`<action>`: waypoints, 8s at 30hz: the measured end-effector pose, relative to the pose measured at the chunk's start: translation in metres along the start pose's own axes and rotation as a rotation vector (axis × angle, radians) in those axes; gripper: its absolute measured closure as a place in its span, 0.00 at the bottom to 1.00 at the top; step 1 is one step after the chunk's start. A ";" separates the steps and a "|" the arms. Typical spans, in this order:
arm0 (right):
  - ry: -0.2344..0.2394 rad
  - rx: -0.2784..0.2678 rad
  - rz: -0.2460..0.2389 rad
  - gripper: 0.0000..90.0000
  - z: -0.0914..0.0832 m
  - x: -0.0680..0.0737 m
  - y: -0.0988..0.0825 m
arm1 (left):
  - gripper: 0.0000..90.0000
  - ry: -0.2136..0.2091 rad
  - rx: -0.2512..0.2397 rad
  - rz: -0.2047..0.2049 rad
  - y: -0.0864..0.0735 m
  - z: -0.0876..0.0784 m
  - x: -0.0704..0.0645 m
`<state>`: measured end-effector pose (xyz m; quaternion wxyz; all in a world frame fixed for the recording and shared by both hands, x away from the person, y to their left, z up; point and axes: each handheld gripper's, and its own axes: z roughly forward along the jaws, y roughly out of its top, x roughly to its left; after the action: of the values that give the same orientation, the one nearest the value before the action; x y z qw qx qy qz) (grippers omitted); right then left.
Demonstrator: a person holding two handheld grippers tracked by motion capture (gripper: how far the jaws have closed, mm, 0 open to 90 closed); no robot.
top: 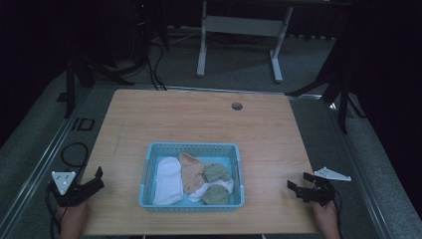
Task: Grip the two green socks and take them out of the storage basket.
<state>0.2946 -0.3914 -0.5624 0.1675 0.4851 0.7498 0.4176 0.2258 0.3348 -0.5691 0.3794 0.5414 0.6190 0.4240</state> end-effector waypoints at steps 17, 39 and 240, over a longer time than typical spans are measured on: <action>0.117 0.035 -0.028 0.15 -0.013 -0.019 -0.008 | 0.00 -0.009 -0.001 -0.003 0.000 0.000 0.000; 0.298 0.275 -0.313 0.14 0.002 0.011 0.020 | 0.00 -0.006 -0.003 -0.001 0.000 0.000 0.000; 0.297 0.556 -0.785 0.91 -0.016 0.118 0.172 | 0.00 -0.012 0.002 -0.002 0.000 0.000 0.000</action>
<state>0.3291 -0.2659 -0.3987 0.0678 0.1282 0.9743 0.1722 0.2257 0.3351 -0.5691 0.3830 0.5436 0.6177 0.4198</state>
